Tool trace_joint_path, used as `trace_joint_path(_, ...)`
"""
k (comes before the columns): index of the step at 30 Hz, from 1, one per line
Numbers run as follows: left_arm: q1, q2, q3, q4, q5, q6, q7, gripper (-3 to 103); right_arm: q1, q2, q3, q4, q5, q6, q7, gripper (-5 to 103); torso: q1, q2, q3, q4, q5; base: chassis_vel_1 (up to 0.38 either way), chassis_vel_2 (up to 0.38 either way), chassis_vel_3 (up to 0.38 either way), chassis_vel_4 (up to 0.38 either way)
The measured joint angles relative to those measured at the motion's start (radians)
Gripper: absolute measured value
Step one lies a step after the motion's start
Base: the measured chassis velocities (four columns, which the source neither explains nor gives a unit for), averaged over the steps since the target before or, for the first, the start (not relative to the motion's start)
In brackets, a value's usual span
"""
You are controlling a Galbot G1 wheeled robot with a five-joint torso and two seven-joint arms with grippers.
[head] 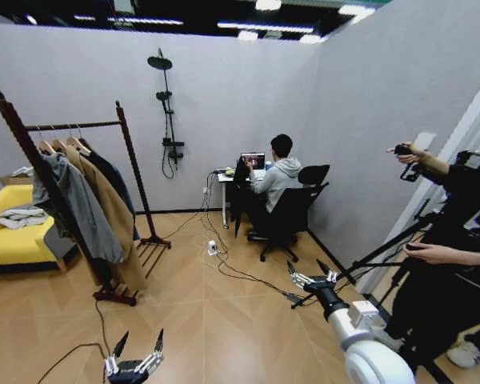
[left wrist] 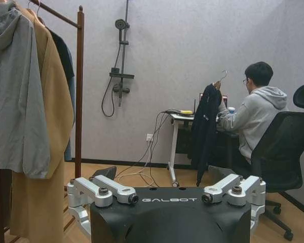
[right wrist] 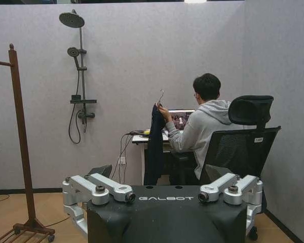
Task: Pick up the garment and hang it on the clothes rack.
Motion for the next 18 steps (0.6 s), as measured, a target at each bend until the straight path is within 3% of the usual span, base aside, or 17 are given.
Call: trace_joint_path(18,0.000,0.000,0.000,0.000,0.000,0.000,0.000,100,0.005,0.001,-0.002,-0.002,-0.002,0.005,-0.001,100,0.000,0.000,0.000,0.0000,0.0000,0.000,0.000,0.000,0.000)
